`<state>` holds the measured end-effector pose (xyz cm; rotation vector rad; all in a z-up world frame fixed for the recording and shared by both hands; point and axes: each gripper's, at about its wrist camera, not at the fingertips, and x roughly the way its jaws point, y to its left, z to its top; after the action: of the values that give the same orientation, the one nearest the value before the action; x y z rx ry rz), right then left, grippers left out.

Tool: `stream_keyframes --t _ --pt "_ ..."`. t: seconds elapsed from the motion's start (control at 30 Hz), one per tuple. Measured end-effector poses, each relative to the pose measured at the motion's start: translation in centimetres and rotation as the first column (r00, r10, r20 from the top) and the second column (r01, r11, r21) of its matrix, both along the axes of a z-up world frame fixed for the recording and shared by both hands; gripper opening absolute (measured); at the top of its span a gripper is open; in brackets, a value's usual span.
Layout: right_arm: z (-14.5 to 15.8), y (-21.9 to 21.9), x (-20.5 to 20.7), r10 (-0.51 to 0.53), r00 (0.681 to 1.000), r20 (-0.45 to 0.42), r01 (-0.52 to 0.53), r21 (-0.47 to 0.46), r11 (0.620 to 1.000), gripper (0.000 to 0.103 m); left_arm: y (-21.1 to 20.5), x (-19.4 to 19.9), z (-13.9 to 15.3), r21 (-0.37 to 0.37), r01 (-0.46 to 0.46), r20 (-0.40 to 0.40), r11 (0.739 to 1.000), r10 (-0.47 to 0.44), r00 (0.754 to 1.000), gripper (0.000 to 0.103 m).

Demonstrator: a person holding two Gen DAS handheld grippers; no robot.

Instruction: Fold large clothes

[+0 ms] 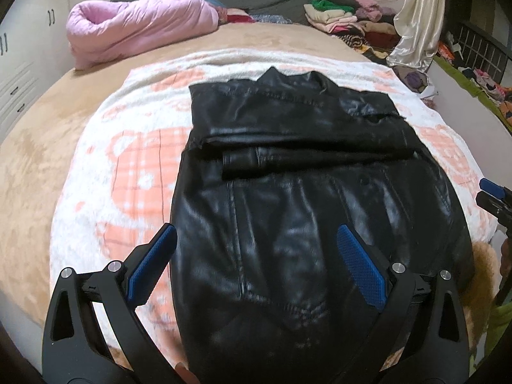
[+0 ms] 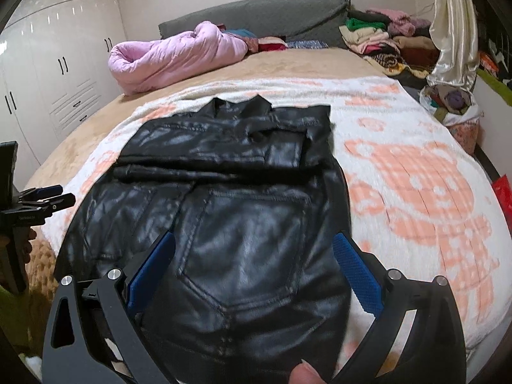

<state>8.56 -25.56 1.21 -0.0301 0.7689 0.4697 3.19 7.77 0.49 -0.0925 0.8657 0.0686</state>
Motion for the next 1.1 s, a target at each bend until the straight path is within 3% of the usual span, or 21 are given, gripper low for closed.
stream_keyframes --t 0.67,1.03,1.1 --pt "-4.4 -3.5 -1.9 -0.014 0.992 -0.123 0.004 -0.082 0.997 0.098 1.7 -2.9 -3.7 0.033 -0.042 -0.115 0.999 0.045 0.992 0.093" --pt "-7.9 -5.2 -2.3 -0.016 0.969 -0.245 -0.001 -0.070 0.998 0.098 4.1 -5.3 -5.1 -0.050 -0.040 -0.151 0.998 0.032 0.988 0.093" --pt "-8.5 -5.4 -2.4 -0.011 0.964 -0.267 -0.008 -0.071 0.997 0.098 4.2 -5.4 -5.2 -0.067 -0.032 -0.154 0.997 0.021 0.988 0.087"
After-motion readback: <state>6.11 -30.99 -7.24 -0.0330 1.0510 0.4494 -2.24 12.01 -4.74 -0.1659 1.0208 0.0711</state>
